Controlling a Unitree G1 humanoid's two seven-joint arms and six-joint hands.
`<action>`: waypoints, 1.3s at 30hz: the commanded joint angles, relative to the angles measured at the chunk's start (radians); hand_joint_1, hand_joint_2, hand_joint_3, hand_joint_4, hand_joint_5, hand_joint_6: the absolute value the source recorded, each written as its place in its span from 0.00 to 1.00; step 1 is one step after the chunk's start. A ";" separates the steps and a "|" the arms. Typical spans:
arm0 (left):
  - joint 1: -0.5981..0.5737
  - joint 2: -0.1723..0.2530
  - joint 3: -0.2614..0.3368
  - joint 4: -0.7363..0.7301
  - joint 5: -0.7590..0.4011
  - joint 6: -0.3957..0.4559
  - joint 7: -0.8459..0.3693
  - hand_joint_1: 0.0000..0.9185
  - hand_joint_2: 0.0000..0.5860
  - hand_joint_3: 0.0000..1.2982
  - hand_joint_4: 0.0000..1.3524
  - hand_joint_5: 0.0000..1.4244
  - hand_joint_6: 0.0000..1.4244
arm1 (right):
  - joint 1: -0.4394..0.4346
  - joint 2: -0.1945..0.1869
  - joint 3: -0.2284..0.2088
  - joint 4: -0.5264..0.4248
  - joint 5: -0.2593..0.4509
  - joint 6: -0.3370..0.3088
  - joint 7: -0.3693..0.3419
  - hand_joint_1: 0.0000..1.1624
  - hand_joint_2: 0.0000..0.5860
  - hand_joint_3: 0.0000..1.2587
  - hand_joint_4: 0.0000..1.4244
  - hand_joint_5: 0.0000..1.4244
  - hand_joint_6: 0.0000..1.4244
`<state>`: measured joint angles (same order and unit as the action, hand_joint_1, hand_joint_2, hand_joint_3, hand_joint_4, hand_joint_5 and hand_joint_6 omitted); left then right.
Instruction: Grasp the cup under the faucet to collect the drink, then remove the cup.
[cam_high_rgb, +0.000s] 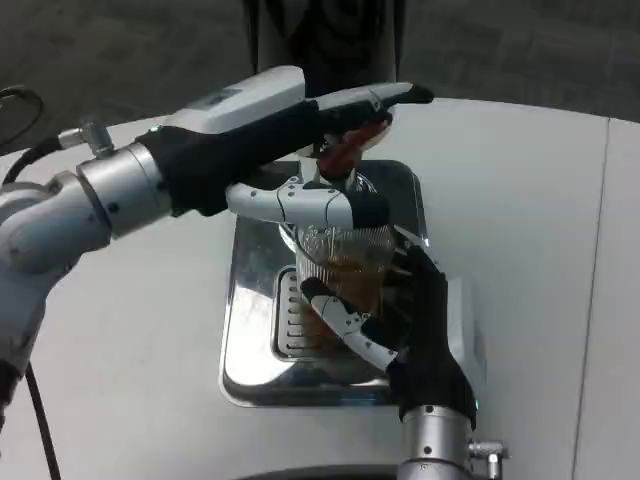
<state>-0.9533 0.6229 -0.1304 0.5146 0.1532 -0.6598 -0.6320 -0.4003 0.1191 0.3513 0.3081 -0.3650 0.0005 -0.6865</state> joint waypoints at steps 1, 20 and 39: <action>0.007 0.004 0.041 0.020 -0.013 0.004 0.041 0.00 0.18 0.07 0.05 0.09 0.07 | 0.052 0.076 -0.005 -0.042 -0.002 -0.010 -0.005 0.61 0.47 0.34 0.34 0.31 0.24; -0.011 -0.032 0.111 0.060 -0.047 -0.070 0.101 0.00 0.20 0.10 0.09 0.13 0.11 | 0.085 0.066 0.001 -0.088 -0.013 -0.012 -0.003 0.61 0.48 0.35 0.35 0.34 0.25; 0.024 -0.035 0.157 -0.026 -0.103 -0.052 0.093 0.00 0.21 0.13 0.12 0.15 0.13 | 0.120 0.036 0.006 -0.116 -0.015 -0.037 0.007 0.61 0.48 0.37 0.37 0.36 0.26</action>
<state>-0.9420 0.5834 0.0025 0.5151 0.0778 -0.7195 -0.5656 -0.3323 0.0892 0.3450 0.2242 -0.3686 0.0004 -0.6792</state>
